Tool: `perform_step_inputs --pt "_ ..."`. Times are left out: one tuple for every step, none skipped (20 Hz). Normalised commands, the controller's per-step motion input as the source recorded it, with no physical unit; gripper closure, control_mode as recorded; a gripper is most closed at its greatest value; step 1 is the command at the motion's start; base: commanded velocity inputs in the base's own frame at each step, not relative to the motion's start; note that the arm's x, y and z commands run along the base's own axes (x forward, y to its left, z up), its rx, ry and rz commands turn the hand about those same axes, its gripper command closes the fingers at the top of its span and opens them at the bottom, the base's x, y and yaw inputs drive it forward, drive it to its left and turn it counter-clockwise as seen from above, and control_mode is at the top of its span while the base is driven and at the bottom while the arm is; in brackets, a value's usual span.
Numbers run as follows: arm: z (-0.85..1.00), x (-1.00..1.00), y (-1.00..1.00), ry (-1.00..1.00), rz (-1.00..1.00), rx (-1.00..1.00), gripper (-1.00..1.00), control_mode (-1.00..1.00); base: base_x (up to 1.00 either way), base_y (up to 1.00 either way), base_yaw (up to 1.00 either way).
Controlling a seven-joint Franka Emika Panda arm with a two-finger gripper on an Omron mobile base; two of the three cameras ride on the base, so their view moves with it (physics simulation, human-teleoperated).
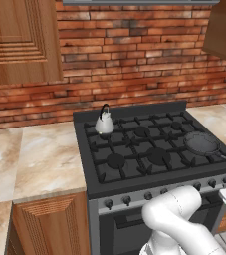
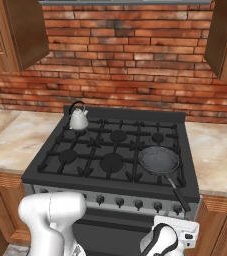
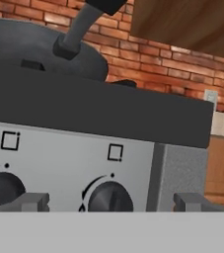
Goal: Pick the pan from the cabinet and place it on the stove. Then turn on the stove burner for the pan.
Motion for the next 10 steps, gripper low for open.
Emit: perform_step_inputs --pt "-0.02 0.08 0.00 0.00 0.00 -0.01 -1.00 -1.00 0.00 0.00 0.00" --pt "-0.03 0.08 0.00 0.00 0.00 -0.01 -1.00 -1.00 0.00 0.00 0.00" --pt "-0.04 0.07 0.00 0.00 0.00 -0.01 -1.00 -1.00 0.00 0.00 0.00" --pt "-0.05 0.08 0.00 0.00 0.00 -0.01 -1.00 -1.00 0.00 0.00 0.00" --pt "-0.04 0.09 0.00 0.00 0.00 -0.01 -1.00 -1.00 0.00 0.00 0.00" --pt "-0.06 0.10 0.00 0.00 0.00 -0.01 -1.00 -1.00 0.00 0.00 0.00" --pt "-0.06 0.11 0.00 0.00 0.00 -0.02 -1.00 -1.00 0.00 0.00 0.00" --pt "-0.06 0.13 0.00 0.00 0.00 -0.01 -1.00 -1.00 0.00 0.00 0.00" --pt "-0.10 0.12 0.00 0.00 0.00 -0.02 -1.00 -1.00 0.00 0.00 0.00" --pt "-0.11 0.13 0.00 0.00 0.00 -0.02 -1.00 -1.00 0.00 0.00 0.00"
